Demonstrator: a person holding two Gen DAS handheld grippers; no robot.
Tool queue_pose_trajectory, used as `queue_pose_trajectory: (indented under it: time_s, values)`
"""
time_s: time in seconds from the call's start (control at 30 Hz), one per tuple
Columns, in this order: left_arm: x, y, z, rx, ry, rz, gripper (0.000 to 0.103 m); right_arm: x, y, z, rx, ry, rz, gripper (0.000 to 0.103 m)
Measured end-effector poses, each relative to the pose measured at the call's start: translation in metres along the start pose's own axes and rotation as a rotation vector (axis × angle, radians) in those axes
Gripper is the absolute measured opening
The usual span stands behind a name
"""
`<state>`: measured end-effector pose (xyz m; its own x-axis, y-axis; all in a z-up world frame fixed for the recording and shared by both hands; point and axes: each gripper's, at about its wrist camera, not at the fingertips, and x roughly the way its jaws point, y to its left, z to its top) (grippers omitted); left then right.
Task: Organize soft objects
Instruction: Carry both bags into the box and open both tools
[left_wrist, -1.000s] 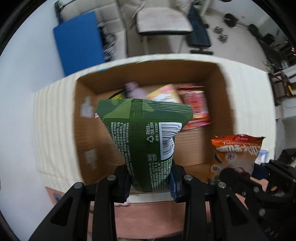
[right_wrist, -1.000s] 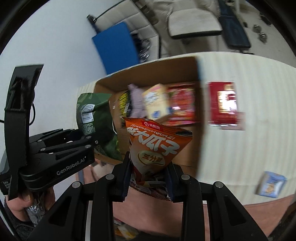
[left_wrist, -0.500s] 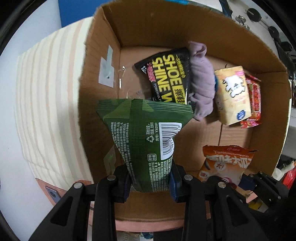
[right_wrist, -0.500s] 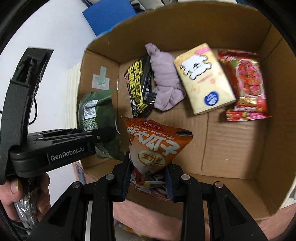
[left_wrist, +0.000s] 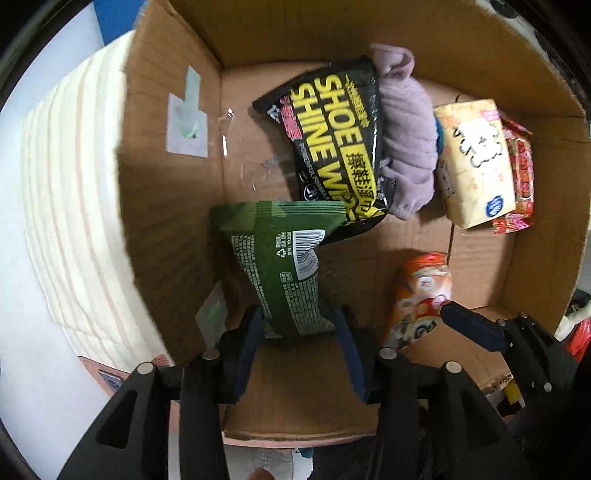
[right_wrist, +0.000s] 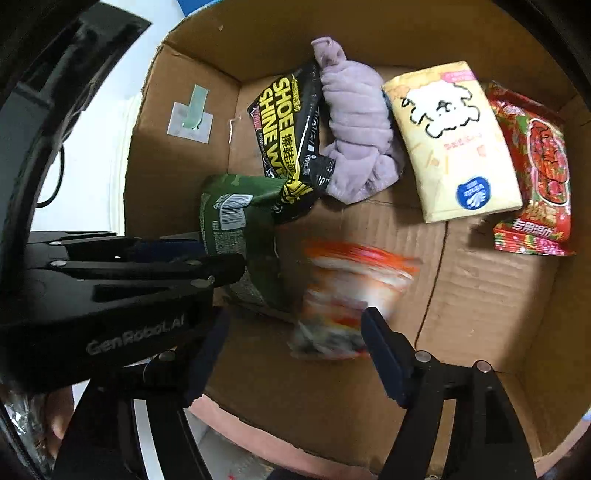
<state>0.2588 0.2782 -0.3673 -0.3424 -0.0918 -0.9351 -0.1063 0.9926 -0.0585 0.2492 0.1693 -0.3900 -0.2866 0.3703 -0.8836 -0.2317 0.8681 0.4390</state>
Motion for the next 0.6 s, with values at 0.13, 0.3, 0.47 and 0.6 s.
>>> queue_pose_trajectory:
  time_s: [0.13, 0.3, 0.47, 0.6]
  values:
    - [-0.014, 0.0, -0.006, -0.022, -0.035, -0.012, 0.048, -0.013, -0.002, -0.003, -0.01, -0.014, -0.024, 0.082]
    - [-0.029, -0.003, -0.027, -0.052, -0.104, -0.045, 0.061, -0.042, 0.001, -0.006, -0.031, -0.043, -0.095, 0.091]
    - [-0.04, -0.008, -0.057, -0.077, -0.231, -0.011, 0.097, -0.07, -0.005, -0.023, -0.054, -0.109, -0.273, 0.103]
    - [-0.043, -0.011, -0.074, -0.094, -0.301, -0.003, 0.098, -0.086, -0.021, -0.035, -0.028, -0.152, -0.358, 0.103]
